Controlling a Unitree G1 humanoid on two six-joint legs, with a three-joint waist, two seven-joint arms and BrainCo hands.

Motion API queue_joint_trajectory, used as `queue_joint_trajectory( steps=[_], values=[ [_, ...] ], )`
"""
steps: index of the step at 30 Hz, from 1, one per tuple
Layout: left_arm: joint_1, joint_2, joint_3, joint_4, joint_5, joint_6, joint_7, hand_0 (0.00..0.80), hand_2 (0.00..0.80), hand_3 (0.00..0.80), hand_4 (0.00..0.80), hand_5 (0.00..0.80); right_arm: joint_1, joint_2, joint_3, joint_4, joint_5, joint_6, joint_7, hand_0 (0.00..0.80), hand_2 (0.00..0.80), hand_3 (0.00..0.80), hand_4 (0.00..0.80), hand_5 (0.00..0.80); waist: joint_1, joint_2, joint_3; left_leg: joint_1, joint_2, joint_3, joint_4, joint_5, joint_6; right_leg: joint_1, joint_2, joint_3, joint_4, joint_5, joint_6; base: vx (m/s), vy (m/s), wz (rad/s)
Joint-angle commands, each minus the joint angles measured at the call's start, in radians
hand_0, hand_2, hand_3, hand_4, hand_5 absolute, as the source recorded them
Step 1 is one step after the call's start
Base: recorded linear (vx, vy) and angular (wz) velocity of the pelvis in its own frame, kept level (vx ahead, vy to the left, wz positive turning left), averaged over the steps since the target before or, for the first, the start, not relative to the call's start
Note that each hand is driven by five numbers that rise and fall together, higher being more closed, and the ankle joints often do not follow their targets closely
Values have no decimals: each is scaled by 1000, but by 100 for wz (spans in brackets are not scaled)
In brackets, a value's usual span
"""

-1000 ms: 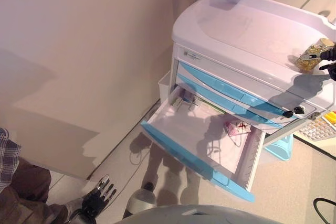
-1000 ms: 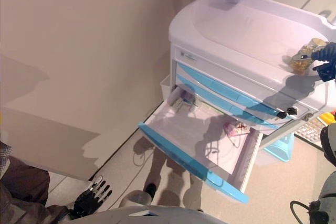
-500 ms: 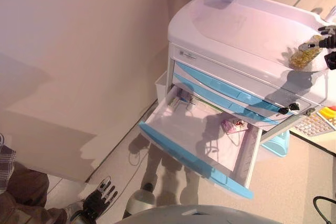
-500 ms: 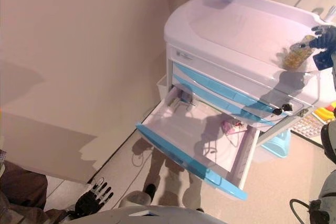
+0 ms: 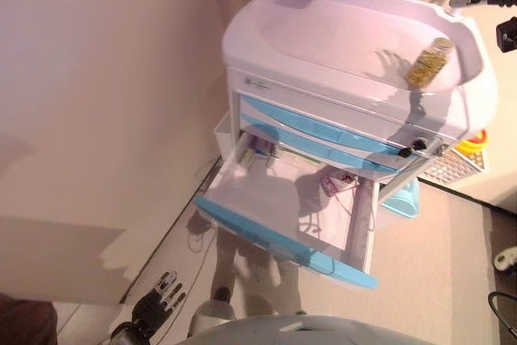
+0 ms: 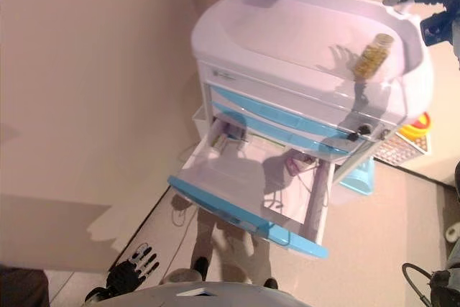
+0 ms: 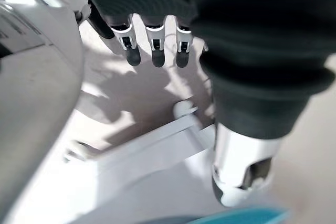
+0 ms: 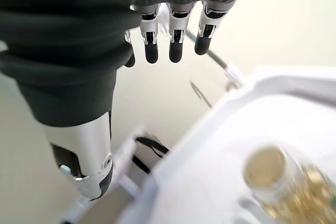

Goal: Open the drawer and pick up the medicine

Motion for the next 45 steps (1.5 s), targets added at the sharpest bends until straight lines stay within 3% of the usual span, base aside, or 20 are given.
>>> queue_joint_trajectory(
  steps=[1,4,8,12,18,20,23,25,28,33,36,39,45],
  values=[
    [-10,85,-68,-72,170,-94,-16,0,0,0,0,0,37,-95,-65,-150,48,-36,-84,0,0,0,0,0,-9,-17,-59,-35,-16,18,86,-126,3,-53,-11,-21,74,-21,40,-64,-15,-18],
    [-23,108,-102,-113,305,-132,17,0,0,0,0,0,228,-87,-229,-308,59,-50,-103,0,0,0,0,0,-43,-5,-59,-30,-8,38,78,-122,1,-61,-6,-7,79,-24,40,-57,-7,-15],
    [-56,137,-135,-166,428,-143,55,0,0,0,0,0,541,-36,-441,-497,50,-117,-69,0,0,0,0,0,-96,12,-62,-25,2,66,73,-121,-1,-73,-4,18,81,-28,45,-58,-11,-24],
    [-105,148,-160,-137,528,-155,81,0,0,0,0,0,794,40,-578,-646,55,-175,45,0,0,0,0,0,-140,25,-59,-23,12,100,81,-126,-2,-87,-3,40,91,-31,48,-51,-8,-17],
    [-156,141,-206,-61,739,-189,107,0,0,0,0,0,1128,187,-648,-827,224,-227,376,0,0,0,0,0,-212,41,-43,-7,27,157,87,-135,-5,-100,0,72,88,-24,56,-27,-23,-27],
    [-167,140,-226,-52,778,-196,111,0,0,0,0,0,1197,228,-628,-833,265,-244,502,0,0,0,0,0,-228,43,-37,-5,29,173,89,-138,-5,-107,2,83,86,-20,61,-20,-33,-25],
    [-181,144,-258,-53,800,-203,115,0,0,0,0,0,1282,263,-577,-844,330,-212,688,0,0,0,0,0,-249,46,-25,-13,30,193,104,-142,-5,-125,2,96,91,-16,66,-30,-35,-15],
    [-207,149,-290,-41,817,-217,142,0,0,0,0,0,1312,275,-513,-825,291,-227,789,0,0,0,0,0,-262,45,-9,-25,29,202,122,-146,-3,-140,1,106,98,-12,70,-70,-36,-30],
    [-273,166,-357,-17,805,-246,187,0,0,0,0,0,1316,295,-387,-783,379,-165,906,0,0,0,0,0,-281,45,33,-56,28,214,152,-153,1,-184,-3,128,117,-6,74,-146,-11,-31],
    [-408,164,-442,56,758,-289,244,0,0,0,0,0,1290,368,-197,-675,381,-153,987,0,0,0,0,0,-313,55,120,-94,22,234,192,-156,4,-234,-8,167,145,4,78,-150,83,-23],
    [-471,165,-475,86,758,-304,261,0,0,0,0,0,1295,419,-138,-579,431,-149,992,0,0,0,0,0,-334,60,161,-110,16,251,226,-165,7,-252,-16,190,154,13,81,-55,130,-20],
    [-532,188,-482,93,745,-294,264,0,0,0,0,0,1306,454,-114,-477,438,-173,997,0,0,0,0,0,-357,66,197,-127,10,268,250,-173,9,-273,-23,209,154,23,83,-68,171,-23],
    [-644,321,-425,90,585,-268,207,0,0,0,0,0,1349,442,-143,-287,466,-256,1022,0,0,0,0,0,-403,74,267,-172,-7,303,315,-194,18,-311,-33,251,159,33,82,-47,167,-29]
  ],
)
